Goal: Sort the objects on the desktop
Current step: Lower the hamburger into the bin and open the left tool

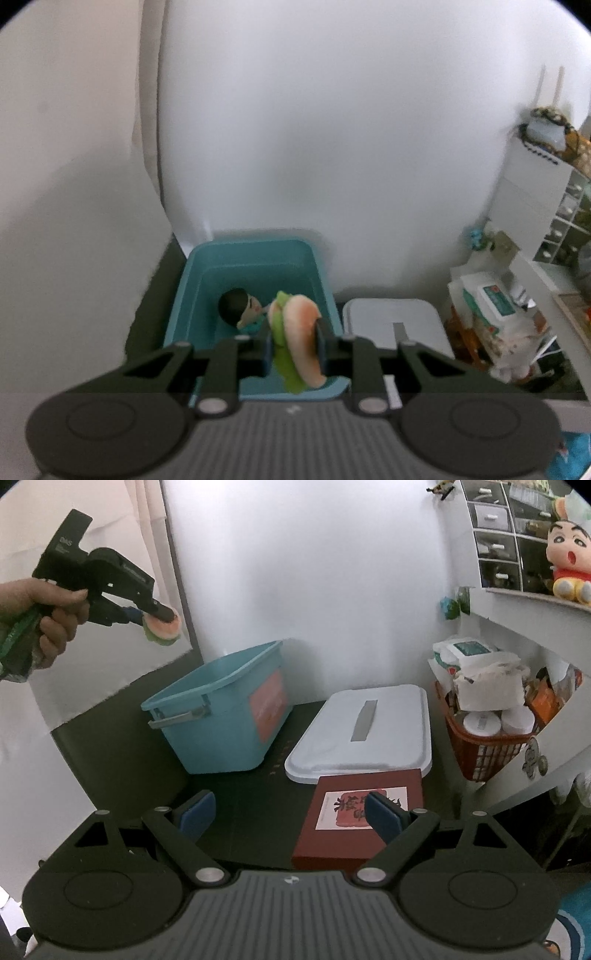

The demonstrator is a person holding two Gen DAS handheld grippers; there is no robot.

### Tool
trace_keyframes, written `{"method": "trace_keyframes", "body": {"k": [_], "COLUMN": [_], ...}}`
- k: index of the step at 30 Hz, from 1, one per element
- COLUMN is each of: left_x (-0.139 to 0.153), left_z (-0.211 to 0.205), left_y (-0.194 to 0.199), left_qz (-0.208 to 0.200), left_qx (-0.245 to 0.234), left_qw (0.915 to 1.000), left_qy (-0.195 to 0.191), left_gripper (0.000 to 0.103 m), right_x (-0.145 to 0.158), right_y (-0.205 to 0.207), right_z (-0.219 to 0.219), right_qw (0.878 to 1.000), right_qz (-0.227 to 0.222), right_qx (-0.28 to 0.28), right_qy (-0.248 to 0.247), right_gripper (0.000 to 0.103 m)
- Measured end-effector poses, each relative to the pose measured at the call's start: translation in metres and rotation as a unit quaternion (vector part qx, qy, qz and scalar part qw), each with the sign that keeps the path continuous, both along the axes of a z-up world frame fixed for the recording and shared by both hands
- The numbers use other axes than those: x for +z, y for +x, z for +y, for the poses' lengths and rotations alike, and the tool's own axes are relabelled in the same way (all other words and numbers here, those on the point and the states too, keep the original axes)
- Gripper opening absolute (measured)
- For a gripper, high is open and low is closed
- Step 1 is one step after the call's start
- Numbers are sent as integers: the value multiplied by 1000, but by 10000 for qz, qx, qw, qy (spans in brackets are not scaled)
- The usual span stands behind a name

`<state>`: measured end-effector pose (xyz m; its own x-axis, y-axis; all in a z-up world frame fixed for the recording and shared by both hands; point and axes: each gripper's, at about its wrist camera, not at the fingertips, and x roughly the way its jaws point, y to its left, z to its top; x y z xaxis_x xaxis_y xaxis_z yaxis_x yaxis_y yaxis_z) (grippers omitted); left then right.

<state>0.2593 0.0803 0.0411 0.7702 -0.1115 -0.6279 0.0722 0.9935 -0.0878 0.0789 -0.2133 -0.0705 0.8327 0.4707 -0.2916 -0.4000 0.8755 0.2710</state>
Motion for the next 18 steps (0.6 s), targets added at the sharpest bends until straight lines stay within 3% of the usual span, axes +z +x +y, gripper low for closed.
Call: {"method": "trace_keyframes", "body": {"k": [18], "left_x": [-39], "left_z": [19], "left_y": [47], "left_qz": [291], "left_qx": [299], "left_qw": [9991], "left_qy": [-6], "left_gripper": [26], "right_x": [-13], "right_y": [41], "right_z": [13], "right_qw": [9995], "right_qz": [256], "right_qx": [195], "right_qy": [39], "right_gripper": [91]}}
